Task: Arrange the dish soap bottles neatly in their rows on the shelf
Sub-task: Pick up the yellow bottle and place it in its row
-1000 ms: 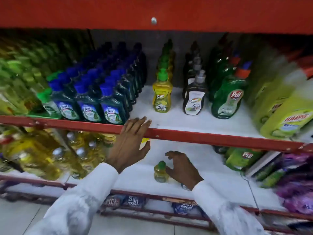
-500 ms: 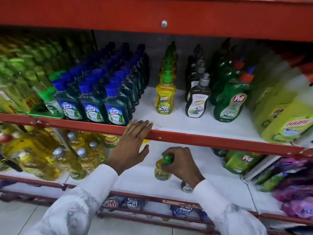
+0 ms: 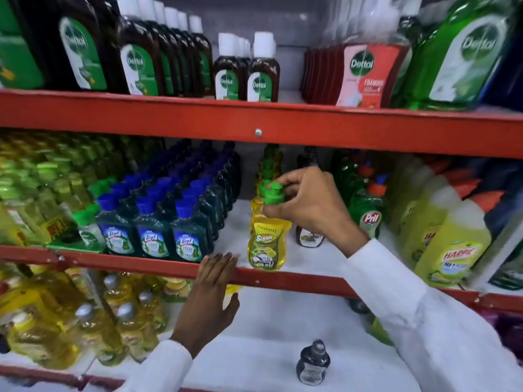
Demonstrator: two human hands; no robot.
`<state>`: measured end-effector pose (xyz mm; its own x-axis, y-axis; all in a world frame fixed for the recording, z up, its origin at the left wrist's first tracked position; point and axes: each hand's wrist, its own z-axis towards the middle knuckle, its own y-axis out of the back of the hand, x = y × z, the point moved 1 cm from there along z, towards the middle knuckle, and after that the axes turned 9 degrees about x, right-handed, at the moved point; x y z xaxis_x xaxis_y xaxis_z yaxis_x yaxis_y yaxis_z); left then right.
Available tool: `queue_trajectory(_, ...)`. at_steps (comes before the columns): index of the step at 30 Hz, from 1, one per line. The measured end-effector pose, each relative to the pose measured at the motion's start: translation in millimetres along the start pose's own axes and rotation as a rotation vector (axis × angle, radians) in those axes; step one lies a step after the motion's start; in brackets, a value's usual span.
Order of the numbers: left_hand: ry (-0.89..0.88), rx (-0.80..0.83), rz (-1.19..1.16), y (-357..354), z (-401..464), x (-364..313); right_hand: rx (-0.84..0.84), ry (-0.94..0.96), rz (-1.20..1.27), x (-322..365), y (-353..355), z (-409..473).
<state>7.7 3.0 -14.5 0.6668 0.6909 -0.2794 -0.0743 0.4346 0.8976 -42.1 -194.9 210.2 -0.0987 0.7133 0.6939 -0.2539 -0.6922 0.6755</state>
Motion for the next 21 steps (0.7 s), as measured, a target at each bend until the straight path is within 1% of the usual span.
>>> queue_trajectory(6,0.029,0.013,-0.004,-3,-2,1,0.037,-0.050,-0.088,-16,-35,34)
queue_trajectory(10,0.034,0.024,0.022,-2,-2,0,0.032,-0.100,-0.028,-26,-50,43)
queue_trajectory(13,0.042,0.024,0.059,-2,-3,-2,0.047,-0.080,0.014,-32,-53,45)
queue_trajectory(16,0.050,0.016,0.144,-3,-2,-8,0.050,-0.082,0.052,-41,-53,40)
queue_trajectory(18,0.064,0.011,0.186,-4,-1,-16,0.023,-0.046,0.008,-48,-49,30)
queue_trajectory(21,0.024,0.009,0.215,-10,1,-38,-0.109,0.068,-0.084,-64,-39,-8)
